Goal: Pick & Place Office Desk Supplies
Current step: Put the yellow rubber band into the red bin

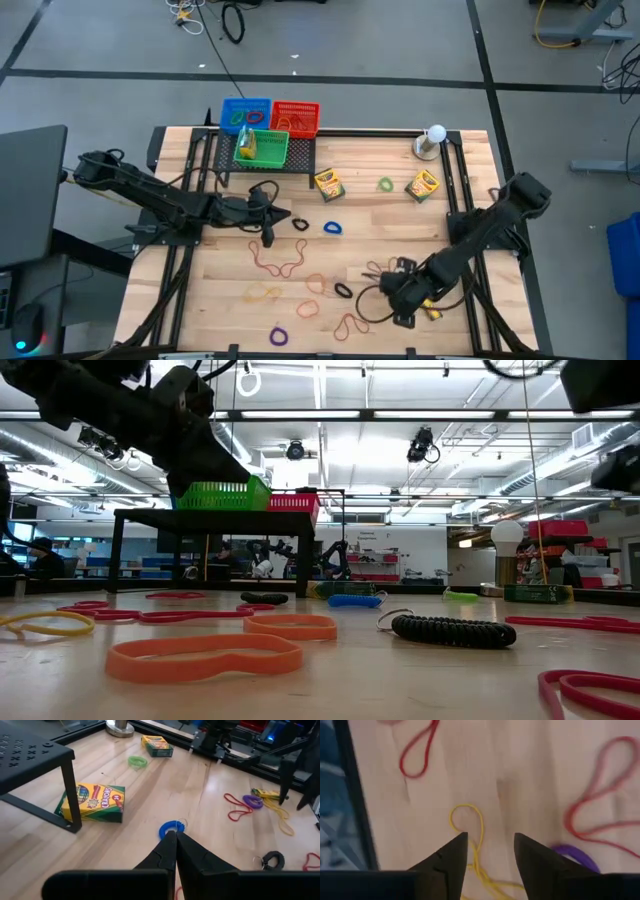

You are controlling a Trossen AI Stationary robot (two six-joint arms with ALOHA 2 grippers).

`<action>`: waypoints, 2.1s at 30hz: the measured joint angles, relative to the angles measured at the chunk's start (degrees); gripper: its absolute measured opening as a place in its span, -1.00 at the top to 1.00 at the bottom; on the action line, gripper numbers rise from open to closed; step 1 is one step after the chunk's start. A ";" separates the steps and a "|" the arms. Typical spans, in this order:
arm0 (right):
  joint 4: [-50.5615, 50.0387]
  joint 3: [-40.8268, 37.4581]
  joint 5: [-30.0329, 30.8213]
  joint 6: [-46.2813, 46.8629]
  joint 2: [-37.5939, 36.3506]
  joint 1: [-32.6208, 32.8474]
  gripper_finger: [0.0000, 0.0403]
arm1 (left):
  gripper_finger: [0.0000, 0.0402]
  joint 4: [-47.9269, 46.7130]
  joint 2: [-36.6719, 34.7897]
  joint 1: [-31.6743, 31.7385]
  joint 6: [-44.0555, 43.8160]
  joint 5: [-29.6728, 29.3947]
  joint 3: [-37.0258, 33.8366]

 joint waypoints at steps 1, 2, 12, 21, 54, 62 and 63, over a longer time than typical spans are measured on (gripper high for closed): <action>0.41 0.00 -0.56 -1.06 1.20 0.18 0.15 | 0.95 0.02 0.00 0.00 -0.02 0.00 0.00; 0.51 0.00 -1.14 -2.03 2.27 0.36 0.15 | 0.95 0.02 0.00 0.00 -0.05 -0.02 0.00; 2.40 0.00 -5.25 -4.38 6.63 2.60 0.14 | 0.94 -0.02 0.00 0.00 -0.40 -0.04 0.00; 1.98 0.20 -5.14 -1.69 8.99 3.22 0.50 | 0.94 -0.24 0.02 0.04 -1.53 0.15 0.02; -4.70 19.08 6.24 0.58 8.71 -4.73 0.99 | 0.94 12.28 8.56 8.22 -2.31 23.84 0.13; -8.77 22.86 13.26 -1.33 6.20 -7.98 0.99 | 0.60 20.14 12.83 8.22 -5.06 23.15 1.33; -8.89 23.25 13.96 -1.83 5.58 -8.45 0.99 | 0.55 20.10 12.76 8.22 -5.12 23.10 1.69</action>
